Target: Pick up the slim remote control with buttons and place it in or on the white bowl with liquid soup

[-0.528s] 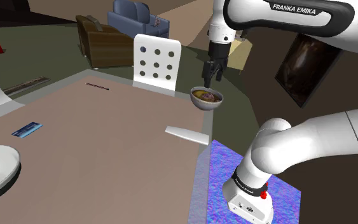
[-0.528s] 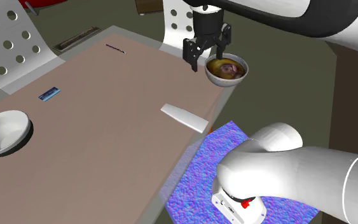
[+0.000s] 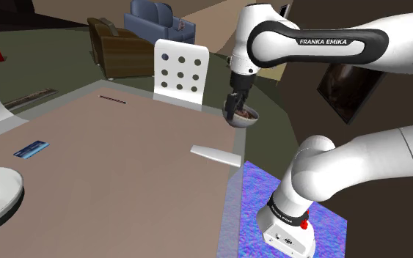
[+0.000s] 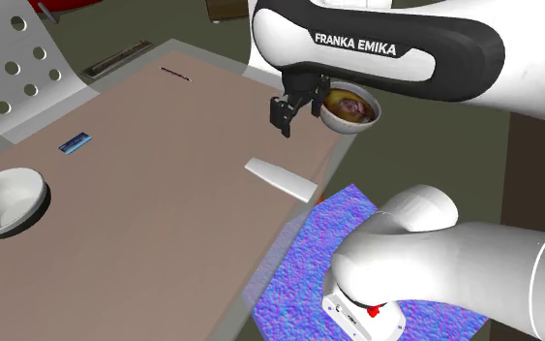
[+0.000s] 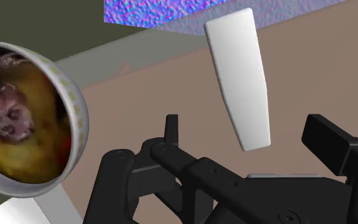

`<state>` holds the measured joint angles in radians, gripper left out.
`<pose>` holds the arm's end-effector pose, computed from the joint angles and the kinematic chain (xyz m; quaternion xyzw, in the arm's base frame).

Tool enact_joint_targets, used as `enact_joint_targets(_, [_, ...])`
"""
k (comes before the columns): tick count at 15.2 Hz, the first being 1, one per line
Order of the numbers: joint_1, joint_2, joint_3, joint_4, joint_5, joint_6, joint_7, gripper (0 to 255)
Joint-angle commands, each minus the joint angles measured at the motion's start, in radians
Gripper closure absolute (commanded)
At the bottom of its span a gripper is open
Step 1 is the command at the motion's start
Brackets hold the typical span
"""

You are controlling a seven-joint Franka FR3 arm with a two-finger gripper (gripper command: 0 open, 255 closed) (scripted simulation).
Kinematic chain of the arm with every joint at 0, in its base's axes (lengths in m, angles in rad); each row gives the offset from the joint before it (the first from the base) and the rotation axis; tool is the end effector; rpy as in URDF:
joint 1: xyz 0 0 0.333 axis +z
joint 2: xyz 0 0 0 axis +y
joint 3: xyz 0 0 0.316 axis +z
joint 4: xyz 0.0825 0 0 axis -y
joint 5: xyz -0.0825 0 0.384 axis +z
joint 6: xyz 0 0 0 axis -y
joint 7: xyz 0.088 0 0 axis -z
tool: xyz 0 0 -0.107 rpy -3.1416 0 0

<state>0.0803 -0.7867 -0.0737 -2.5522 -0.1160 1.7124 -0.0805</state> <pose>0.3102 -0.0113 0.5091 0.9971 0.0647 -0.0277 0.0304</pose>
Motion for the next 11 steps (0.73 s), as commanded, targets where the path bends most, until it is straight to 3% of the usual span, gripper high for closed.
enact_joint_targets(1, [0.021,0.002,-0.008,-0.067,0.002,0.08,-0.034,0])
enact_joint_targets(11, [0.127,0.127,-0.048,-0.302,0.012,0.478,-0.192,0])
